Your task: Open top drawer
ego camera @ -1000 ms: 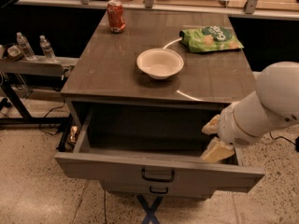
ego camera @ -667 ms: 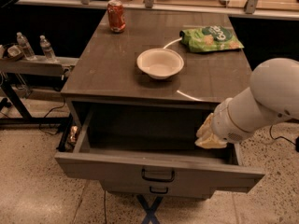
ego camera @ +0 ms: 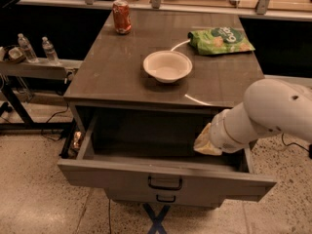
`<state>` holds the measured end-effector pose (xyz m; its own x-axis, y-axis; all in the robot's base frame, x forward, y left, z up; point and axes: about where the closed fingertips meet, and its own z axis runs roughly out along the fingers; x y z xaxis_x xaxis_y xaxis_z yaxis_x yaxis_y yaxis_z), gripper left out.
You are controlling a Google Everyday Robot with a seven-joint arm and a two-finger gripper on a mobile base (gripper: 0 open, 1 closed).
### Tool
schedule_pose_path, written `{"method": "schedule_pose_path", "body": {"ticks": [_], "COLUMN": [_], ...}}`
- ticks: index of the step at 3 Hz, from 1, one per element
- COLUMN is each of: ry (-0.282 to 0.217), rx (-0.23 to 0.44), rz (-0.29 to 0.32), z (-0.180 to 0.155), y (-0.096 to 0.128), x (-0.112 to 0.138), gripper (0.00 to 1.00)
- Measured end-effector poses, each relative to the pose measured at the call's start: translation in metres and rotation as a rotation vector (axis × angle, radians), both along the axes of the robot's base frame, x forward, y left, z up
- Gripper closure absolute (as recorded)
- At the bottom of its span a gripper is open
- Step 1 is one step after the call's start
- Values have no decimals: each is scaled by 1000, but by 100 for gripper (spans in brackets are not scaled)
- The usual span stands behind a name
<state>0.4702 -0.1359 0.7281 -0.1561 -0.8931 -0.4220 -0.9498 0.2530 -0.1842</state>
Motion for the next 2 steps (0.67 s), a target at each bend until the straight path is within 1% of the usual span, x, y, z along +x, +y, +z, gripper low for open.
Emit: {"method": "schedule_pose_path", "body": {"ticks": [1,2], "ry": [-24,-37], "rx": [-6,-28], "rz": [-11,-24], "z": [-19,-42], "y": [3,-4], "x": [12,23], "gripper": [100,100]}}
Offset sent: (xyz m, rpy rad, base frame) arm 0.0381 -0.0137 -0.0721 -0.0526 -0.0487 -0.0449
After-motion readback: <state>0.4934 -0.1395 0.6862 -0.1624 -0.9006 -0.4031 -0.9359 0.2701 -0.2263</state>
